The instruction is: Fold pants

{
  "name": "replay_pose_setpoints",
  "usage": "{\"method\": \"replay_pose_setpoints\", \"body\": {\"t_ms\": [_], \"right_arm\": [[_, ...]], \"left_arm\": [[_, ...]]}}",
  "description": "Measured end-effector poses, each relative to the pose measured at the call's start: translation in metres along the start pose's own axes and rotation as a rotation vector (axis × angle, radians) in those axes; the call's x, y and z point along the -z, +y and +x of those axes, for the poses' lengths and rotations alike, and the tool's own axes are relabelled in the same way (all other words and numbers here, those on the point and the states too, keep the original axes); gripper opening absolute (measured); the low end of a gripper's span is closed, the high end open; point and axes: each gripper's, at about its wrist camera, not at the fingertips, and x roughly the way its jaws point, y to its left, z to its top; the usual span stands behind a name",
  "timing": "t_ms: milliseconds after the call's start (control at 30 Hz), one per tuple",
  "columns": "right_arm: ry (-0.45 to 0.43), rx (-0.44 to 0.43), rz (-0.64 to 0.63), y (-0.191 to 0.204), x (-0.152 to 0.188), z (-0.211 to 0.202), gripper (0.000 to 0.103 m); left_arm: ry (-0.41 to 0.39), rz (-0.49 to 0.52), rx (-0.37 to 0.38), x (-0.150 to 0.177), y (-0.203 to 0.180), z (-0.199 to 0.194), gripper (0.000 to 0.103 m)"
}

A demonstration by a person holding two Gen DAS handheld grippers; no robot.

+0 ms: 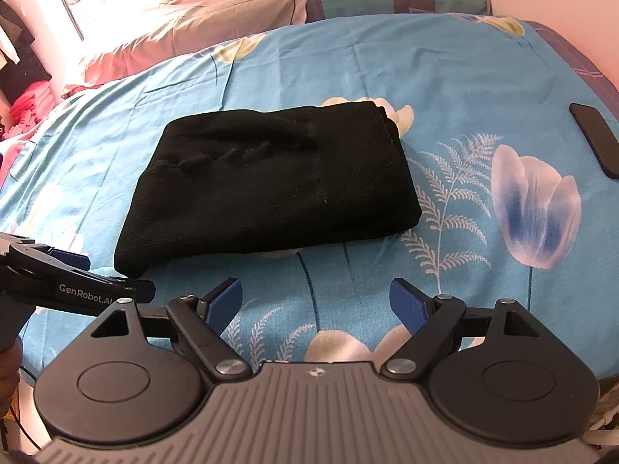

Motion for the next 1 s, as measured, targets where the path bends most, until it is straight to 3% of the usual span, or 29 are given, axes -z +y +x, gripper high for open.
{"method": "replay_pose_setpoints", "body": {"t_ms": [1000], "right_arm": [[0.024, -0.024, -0.005, 0.0044, -0.0021, 0.0094, 0.086]], "left_arm": [[0.024, 0.017, 0.021, -0.0013, 0.0038, 0.0046, 0.103]]}}
